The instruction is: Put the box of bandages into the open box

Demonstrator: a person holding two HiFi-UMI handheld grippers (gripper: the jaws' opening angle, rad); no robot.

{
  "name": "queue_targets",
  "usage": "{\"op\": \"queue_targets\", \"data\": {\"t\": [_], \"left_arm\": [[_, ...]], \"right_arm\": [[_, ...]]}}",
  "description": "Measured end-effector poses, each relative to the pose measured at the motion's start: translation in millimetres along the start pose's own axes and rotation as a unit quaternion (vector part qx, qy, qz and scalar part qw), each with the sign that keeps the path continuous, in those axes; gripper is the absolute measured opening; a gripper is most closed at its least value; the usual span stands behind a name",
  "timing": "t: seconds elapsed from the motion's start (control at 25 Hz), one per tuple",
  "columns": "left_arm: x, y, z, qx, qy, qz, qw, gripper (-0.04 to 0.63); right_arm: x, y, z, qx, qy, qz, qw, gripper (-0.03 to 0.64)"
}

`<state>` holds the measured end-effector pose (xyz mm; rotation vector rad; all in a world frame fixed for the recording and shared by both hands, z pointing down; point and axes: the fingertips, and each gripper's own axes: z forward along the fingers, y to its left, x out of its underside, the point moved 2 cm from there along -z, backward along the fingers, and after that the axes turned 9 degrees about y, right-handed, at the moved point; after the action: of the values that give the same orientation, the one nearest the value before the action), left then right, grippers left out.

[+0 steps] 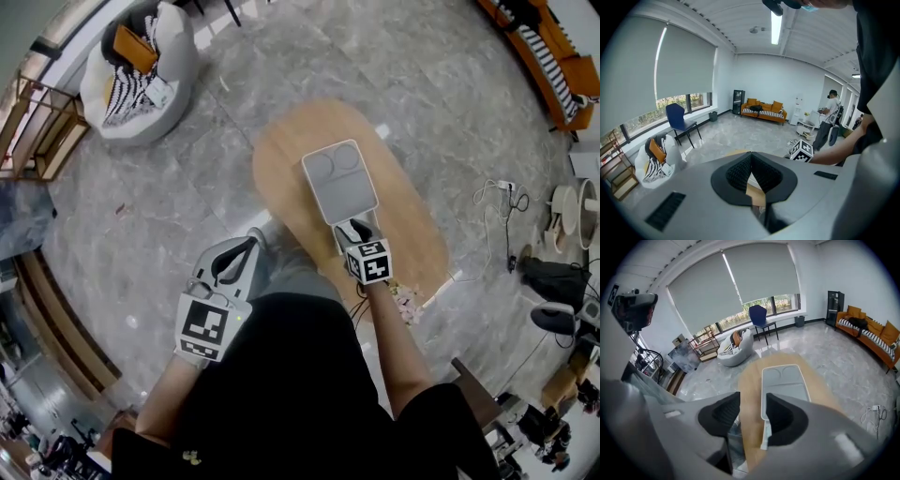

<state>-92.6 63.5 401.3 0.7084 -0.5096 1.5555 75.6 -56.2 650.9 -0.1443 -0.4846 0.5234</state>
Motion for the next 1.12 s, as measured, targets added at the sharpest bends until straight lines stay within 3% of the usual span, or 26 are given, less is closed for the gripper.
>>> {"op": "queue_targets", "data": {"t": [0.32,0.8,1.12], "left_arm": [[-13,3,-9,0.012,-0.031,0.011,0.9994,0.012],[-32,6,-14,0.043,-0.08,0.029,0.9954,0.012],[-42,6,-20,0.062,-0.102,0.045,0.9918,0.012]], "right_arm": [[-30,28,-61,0.007,-0.055,-0.009,0.998,0.136],[-66,54,-147,0.069,-0.152,-0.005,0.986,0.006],[-88,79,-199,0.083,-0.207,-0.016,0.975,-0.002]]}}
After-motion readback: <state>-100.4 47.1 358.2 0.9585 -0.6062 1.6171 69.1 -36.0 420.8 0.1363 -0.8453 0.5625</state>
